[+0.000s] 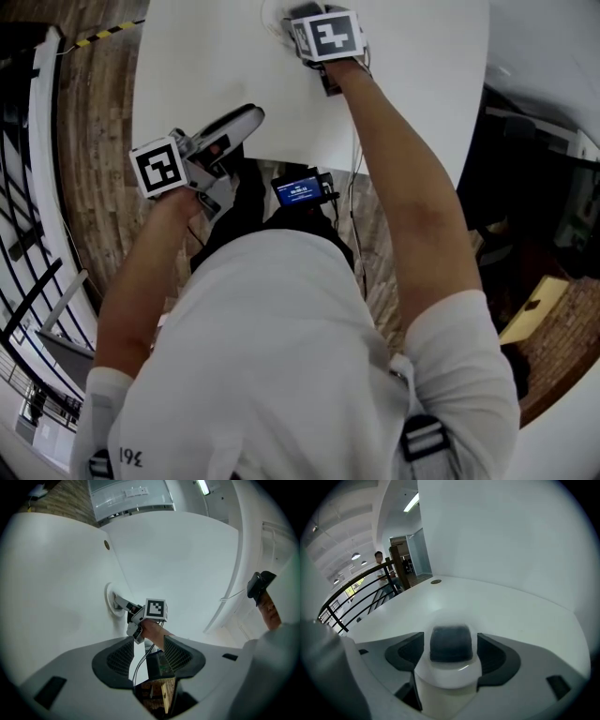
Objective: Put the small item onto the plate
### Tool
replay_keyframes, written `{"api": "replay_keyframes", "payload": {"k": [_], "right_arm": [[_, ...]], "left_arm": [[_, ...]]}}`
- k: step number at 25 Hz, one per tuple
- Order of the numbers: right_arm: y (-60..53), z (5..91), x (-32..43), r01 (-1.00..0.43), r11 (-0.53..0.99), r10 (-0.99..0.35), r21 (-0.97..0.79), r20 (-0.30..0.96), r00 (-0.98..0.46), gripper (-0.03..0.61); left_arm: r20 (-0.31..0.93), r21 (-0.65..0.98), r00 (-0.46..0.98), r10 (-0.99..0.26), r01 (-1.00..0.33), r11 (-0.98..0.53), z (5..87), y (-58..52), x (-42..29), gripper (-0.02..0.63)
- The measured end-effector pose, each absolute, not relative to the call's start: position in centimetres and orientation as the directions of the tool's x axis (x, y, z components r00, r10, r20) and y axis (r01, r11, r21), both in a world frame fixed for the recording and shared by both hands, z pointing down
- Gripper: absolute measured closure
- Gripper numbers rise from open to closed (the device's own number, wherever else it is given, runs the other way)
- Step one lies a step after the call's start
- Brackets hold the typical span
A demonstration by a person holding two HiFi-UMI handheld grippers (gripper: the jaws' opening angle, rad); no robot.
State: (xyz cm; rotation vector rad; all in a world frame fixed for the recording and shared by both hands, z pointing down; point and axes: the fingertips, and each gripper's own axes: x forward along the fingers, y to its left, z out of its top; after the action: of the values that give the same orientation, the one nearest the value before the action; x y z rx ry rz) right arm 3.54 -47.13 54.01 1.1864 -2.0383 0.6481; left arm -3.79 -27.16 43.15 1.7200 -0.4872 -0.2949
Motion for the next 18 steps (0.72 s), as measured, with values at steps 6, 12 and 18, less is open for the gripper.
{"api": "replay_keyframes", "payload": {"k": [6,12,18], "right_arm": [[-46.8,52.7,4.2,-0.891,0.446,-0.567,-0.082,0.745,-0.352,0.242],[-45.5,50.4,4.8,-0.894,0.441,-0.599,-0.081,0.715,-0.36,0.242],[-43.8,48.6,5.5,-0.899,0.428,-0.622,-0.091,0.693,-0.365,0.242]], "left_arm": [[0.052,0.97,0.882,-0.468,-0.157,-0.188,42.2,-27.3,-3.5,0.414],[0.009,0.963,0.881,-0.473,-0.135,-0.234,40.2,-26.9,-2.8,0.414],[-0.016,0.959,0.885,-0.465,-0.118,-0.258,39.1,-26.1,-2.5,0.414]]}}
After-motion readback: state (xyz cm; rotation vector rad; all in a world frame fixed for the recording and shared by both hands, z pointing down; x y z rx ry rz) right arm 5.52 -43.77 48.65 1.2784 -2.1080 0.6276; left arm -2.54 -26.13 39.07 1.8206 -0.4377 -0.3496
